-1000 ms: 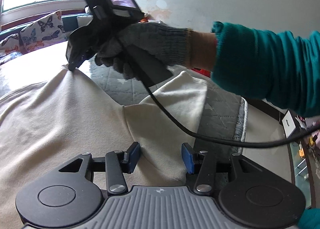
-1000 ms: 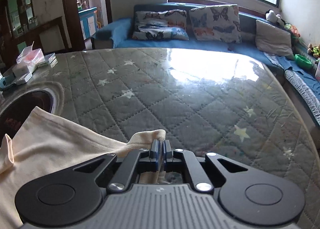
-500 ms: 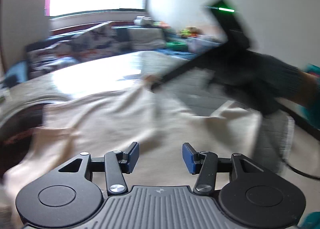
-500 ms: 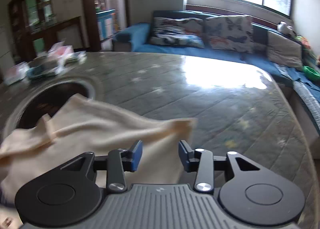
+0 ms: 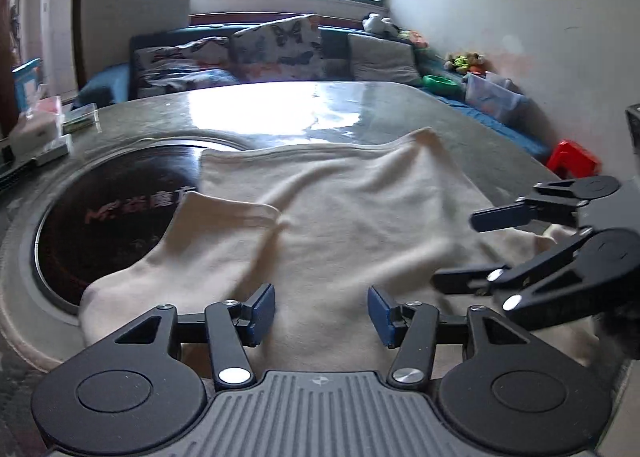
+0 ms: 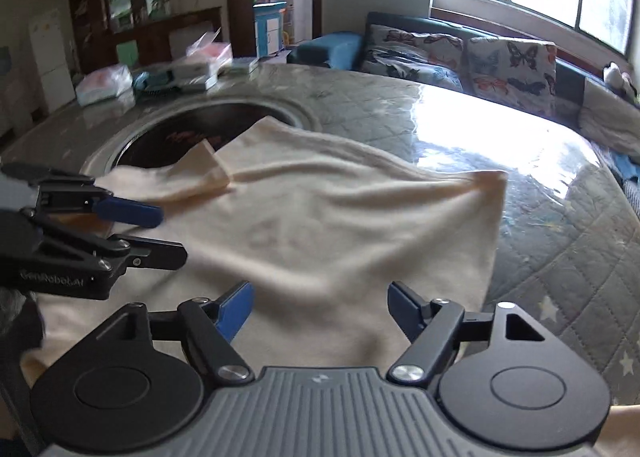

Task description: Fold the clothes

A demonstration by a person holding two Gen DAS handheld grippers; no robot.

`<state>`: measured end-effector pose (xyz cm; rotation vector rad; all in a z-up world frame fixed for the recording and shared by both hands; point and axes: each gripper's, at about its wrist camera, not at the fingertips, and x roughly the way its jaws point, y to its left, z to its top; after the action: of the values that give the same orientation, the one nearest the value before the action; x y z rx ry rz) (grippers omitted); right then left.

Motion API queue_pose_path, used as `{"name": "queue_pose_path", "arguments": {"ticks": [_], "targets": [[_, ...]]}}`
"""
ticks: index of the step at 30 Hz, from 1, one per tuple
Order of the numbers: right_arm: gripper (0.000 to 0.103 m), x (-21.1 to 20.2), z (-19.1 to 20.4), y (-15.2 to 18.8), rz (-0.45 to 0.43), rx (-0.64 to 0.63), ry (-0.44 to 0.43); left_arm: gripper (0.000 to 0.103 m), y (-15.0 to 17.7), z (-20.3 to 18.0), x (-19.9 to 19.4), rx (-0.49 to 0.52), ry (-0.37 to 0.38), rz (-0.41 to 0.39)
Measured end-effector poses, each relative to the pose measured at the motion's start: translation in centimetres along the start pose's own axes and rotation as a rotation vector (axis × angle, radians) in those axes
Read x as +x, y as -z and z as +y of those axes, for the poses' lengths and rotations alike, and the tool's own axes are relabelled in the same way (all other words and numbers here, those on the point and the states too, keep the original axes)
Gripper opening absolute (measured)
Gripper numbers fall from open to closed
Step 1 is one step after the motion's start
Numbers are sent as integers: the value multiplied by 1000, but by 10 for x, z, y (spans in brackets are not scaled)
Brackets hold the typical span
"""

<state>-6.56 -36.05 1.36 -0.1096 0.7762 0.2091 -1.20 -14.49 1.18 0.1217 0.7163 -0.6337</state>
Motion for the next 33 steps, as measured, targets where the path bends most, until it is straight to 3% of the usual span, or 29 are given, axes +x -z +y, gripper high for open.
{"name": "queue_pose_path", "arguments": {"ticks": [9, 11, 19, 25, 33], "targets": [[92, 4, 6, 10, -13, 21, 27, 56, 10, 4, -10, 0, -211, -86], [94, 4, 3, 12, -15, 39, 23, 58, 12, 2, -12, 32, -310, -119], [98, 6, 2, 14, -23, 43, 31, 62, 15, 21, -11, 12, -496, -122], [99, 5, 3, 14, -24, 41, 31, 61, 13, 49, -13, -97, -559, -99], [100, 6, 3, 15, -26, 43, 32, 59, -2, 42, -8, -6, -442, -107]]}}
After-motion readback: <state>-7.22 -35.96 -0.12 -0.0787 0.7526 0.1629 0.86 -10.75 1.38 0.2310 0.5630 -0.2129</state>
